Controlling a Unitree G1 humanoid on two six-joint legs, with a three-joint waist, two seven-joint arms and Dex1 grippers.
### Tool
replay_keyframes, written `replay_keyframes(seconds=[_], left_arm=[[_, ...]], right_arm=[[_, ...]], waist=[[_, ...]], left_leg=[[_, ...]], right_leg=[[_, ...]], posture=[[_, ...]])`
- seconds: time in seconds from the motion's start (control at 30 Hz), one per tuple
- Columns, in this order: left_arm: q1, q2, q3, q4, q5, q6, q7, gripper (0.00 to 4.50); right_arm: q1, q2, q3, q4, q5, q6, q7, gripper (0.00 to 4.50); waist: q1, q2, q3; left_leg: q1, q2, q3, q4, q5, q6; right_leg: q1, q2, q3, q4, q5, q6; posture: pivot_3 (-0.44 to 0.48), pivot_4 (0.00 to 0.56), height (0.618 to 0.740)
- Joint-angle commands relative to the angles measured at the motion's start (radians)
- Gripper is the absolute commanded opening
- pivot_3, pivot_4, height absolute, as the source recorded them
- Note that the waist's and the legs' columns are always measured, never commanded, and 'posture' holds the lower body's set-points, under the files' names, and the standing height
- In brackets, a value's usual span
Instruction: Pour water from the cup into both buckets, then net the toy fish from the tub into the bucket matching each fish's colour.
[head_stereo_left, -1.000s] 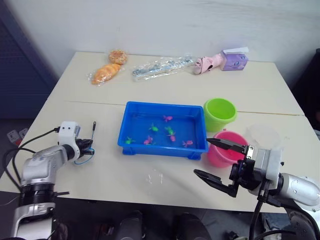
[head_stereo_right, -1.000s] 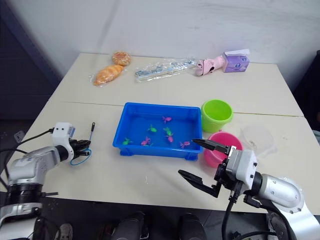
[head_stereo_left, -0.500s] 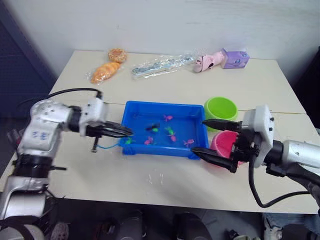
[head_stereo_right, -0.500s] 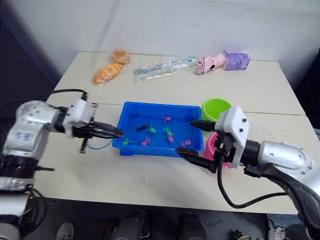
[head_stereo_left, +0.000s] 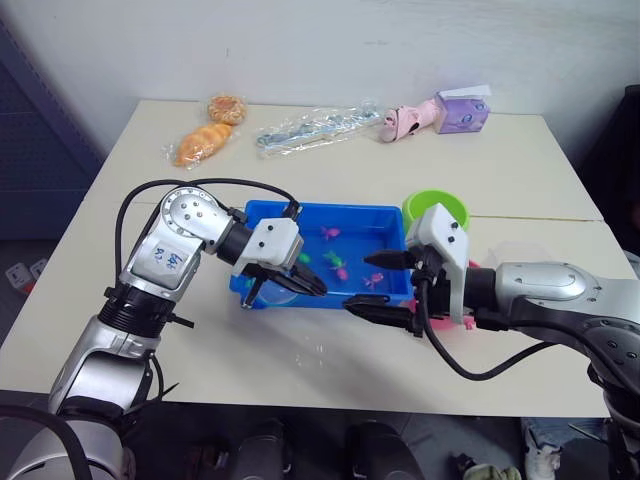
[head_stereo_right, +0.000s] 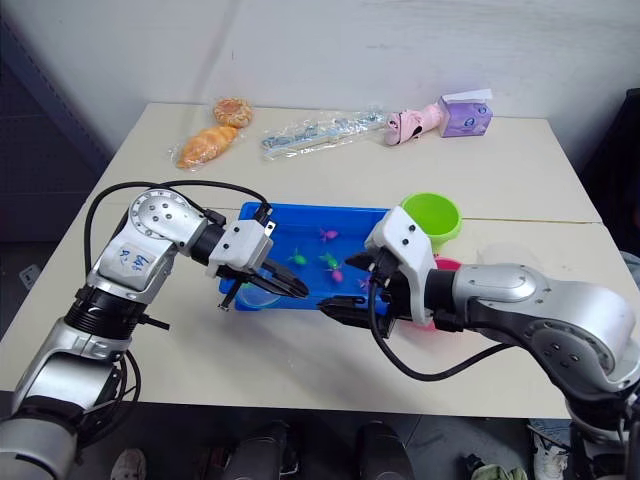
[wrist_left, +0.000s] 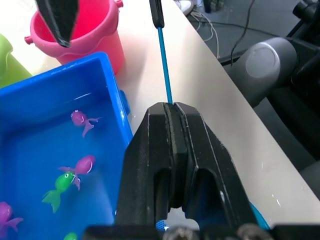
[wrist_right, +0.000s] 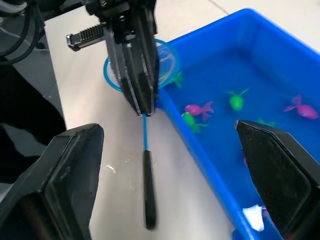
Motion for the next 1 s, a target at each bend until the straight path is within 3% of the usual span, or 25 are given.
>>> replay_keyframes(seconds=[0.03, 0.4, 0.43, 0.6, 0.67, 0.7, 0.93, 1.0], left_arm=[[-0.013, 0.005, 0.017, -0.023, -0.001, 0.0, 0.006, 0.03], [-0.007, 0.002, 0.012, -0.048, -0.003, 0.028, 0.01, 0.03], [-0.007, 0.001, 0.011, -0.049, -0.002, 0.03, 0.011, 0.01], [-0.005, -0.001, 0.01, -0.055, -0.001, 0.033, 0.014, 0.0], [-0.002, -0.001, 0.01, -0.058, -0.001, 0.032, 0.015, 0.0], [-0.002, -0.002, 0.011, -0.059, 0.0, 0.03, 0.016, 0.0], [0.005, 0.001, 0.011, -0.064, -0.01, 0.057, 0.015, 0.0], [0.02, -0.02, 0.059, -0.06, -0.058, 0.081, 0.047, 0.68]], right_arm=[[0.007, 0.0, -0.024, -0.025, 0.04, 0.015, 0.001, 4.5], [0.037, 0.018, -0.019, -0.024, 0.04, 0.021, 0.011, 4.5], [0.039, 0.019, -0.02, -0.024, 0.04, 0.02, 0.012, 4.24], [0.052, 0.02, -0.026, -0.027, 0.032, 0.016, 0.017, 1.79], [0.059, 0.02, -0.027, -0.029, 0.025, 0.011, 0.02, 1.01], [0.062, 0.019, -0.028, -0.03, 0.02, 0.007, 0.025, 0.26], [0.075, 0.012, -0.03, -0.038, -0.016, -0.02, 0.064, 0.26], [0.078, 0.006, -0.036, -0.044, -0.036, -0.035, 0.085, 0.0]], waist=[[0.0, 0.0, 0.0], [0.0, 0.0, 0.0], [0.0, 0.0, 0.0], [0.0, 0.0, 0.0], [0.0, 0.0, 0.0], [0.0, 0.0, 0.0], [0.0, 0.0, 0.0], [0.0, 0.0, 0.0]], left_leg=[[0.0, 0.0, 0.0, 0.0, 0.0, 0.0], [0.0, 0.0, 0.0, 0.0, 0.0, 0.0], [0.0, 0.0, 0.0, 0.0, 0.0, 0.0], [0.0, 0.0, 0.0, 0.0, 0.0, 0.0], [0.0, 0.0, 0.0, 0.0, 0.0, 0.0], [0.0, 0.0, 0.0, 0.0, 0.0, 0.0], [0.0, 0.0, 0.0, 0.0, 0.0, 0.0], [0.0, 0.0, 0.0, 0.0, 0.0, 0.0]], right_leg=[[0.0, 0.0, 0.0, 0.0, 0.0, 0.0], [0.0, 0.0, 0.0, 0.0, 0.0, 0.0], [0.0, 0.0, 0.0, 0.0, 0.0, 0.0], [0.0, 0.0, 0.0, 0.0, 0.0, 0.0], [0.0, 0.0, 0.0, 0.0, 0.0, 0.0], [0.0, 0.0, 0.0, 0.0, 0.0, 0.0], [0.0, 0.0, 0.0, 0.0, 0.0, 0.0], [0.0, 0.0, 0.0, 0.0, 0.0, 0.0]], posture=[[0.0, 0.15, 0.74], [0.0, 0.15, 0.74], [0.0, 0.15, 0.74], [0.0, 0.15, 0.74], [0.0, 0.15, 0.74], [0.0, 0.15, 0.74], [0.0, 0.15, 0.74], [0.0, 0.15, 0.74]])
